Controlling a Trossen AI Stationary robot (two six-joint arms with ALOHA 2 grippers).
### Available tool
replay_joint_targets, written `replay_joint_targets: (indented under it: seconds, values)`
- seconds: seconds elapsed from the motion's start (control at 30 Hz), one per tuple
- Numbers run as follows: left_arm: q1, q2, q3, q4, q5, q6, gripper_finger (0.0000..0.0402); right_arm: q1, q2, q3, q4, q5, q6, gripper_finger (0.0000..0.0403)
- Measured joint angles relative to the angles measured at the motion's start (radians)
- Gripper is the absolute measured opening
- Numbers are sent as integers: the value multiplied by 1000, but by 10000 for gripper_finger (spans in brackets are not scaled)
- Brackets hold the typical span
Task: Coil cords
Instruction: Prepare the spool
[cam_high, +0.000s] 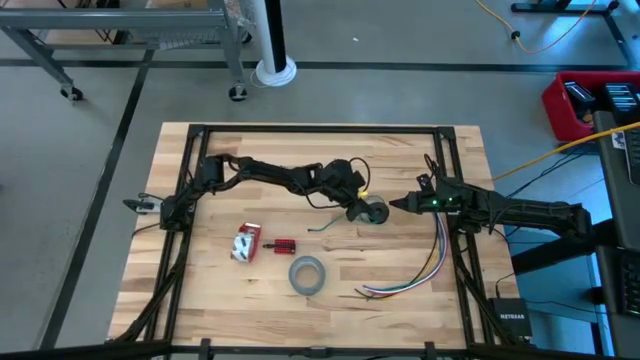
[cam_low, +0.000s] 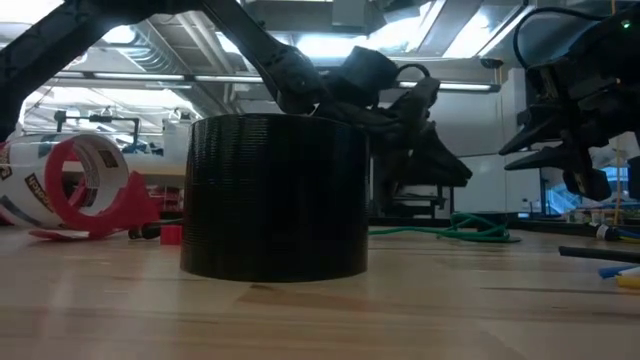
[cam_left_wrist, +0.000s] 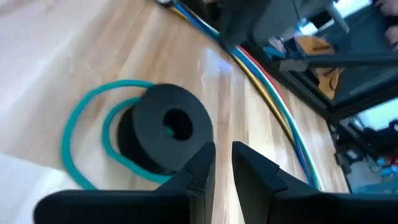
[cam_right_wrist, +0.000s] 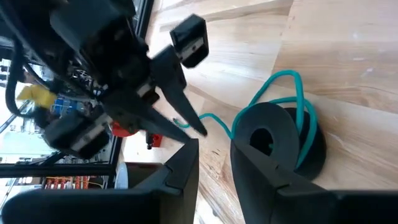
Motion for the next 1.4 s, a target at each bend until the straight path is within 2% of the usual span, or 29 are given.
replay_joint_targets:
  seconds: [0.1,0.2,0.3,0.57,0.67,0.8,0.87,1.0,1.13,1.4]
  values:
    - [-14,3,0,4,-107,55,47,0,0,0,0,0,0,97]
    - [-25,2,0,7,-206,176,47,0,0,2,0,-4,0,97]
    - [-29,0,0,44,-217,256,47,0,0,2,6,-10,0,97]
    - [-45,-3,0,44,-217,278,47,0,0,2,3,-10,0,97]
    - [-44,-3,0,29,-267,240,48,0,0,2,5,-10,0,97]
    - [-41,-3,0,7,-292,221,71,0,0,2,8,-10,0,97]
    - [-42,-3,0,0,-328,193,92,0,0,3,7,-10,0,97]
    - [-52,-3,0,5,-494,98,131,0,0,3,7,-10,0,97]
    - [-51,-3,0,53,-488,60,144,0,0,3,7,-10,0,97]
    - [-68,-3,0,91,-432,77,142,0,0,3,7,-10,0,97]
